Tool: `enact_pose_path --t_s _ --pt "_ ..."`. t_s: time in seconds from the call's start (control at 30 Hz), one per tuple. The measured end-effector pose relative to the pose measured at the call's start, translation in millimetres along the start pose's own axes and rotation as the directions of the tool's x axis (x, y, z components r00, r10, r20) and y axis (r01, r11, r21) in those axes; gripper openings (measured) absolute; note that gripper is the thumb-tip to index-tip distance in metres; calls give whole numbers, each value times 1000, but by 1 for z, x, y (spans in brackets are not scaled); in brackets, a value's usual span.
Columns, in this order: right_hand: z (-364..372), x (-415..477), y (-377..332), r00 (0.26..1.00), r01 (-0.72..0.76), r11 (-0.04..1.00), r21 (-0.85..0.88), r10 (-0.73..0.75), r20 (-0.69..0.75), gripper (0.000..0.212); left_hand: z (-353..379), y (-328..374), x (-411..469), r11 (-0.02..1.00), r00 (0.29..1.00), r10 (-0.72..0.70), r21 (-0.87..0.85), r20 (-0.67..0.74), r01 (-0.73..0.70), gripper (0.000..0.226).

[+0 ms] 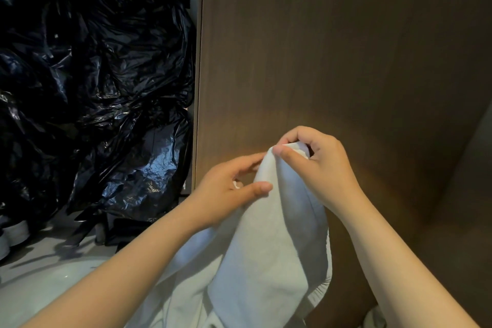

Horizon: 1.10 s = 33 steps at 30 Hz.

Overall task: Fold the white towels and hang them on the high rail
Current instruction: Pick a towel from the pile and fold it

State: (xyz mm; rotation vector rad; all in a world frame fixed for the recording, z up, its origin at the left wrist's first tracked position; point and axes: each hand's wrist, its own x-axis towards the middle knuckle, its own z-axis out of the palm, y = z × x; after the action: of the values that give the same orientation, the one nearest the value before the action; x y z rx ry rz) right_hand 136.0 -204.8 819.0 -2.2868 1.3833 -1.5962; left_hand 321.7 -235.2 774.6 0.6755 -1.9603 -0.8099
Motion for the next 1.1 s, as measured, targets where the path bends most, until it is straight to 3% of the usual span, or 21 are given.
enact_pose_path --t_s 0.1,0.2,0.33,0.57,0.7,0.83,0.9,1.0,1.1 --pt "1 -2 -1 1000 -16 999 41 17 -20 8 -3 2 -1 1000 999 14 23 -36 -13 5" --pt "0 -10 6 995 -90 986 141 94 -16 4 -7 -6 -1 991 981 21 136 -193 6 9" --pt "7 -30 27 967 -244 954 172 227 113 10 -17 -14 -3 973 933 13 218 -359 70 14" --pt "33 -62 59 919 -341 926 164 292 265 11 -33 -14 -2 968 910 -1 228 -415 106 18" --pt "35 -55 57 959 -266 959 101 253 130 32 -38 -12 1 964 889 -17 230 -457 137 17" --pt "7 -22 34 995 -22 995 -93 13 -94 18 -48 1 18 963 847 41 248 -531 109 29" --pt "-3 -8 25 988 39 971 -236 -73 -136 16 -50 6 26 963 819 62 251 -570 102 25" --pt "1 -9 33 999 -48 927 -373 36 -38 21 -44 -3 27 943 817 16 280 -576 179 22" --pt "11 -34 54 968 -168 930 -327 218 122 22 -34 -28 15 893 844 -38 362 -535 269 23"
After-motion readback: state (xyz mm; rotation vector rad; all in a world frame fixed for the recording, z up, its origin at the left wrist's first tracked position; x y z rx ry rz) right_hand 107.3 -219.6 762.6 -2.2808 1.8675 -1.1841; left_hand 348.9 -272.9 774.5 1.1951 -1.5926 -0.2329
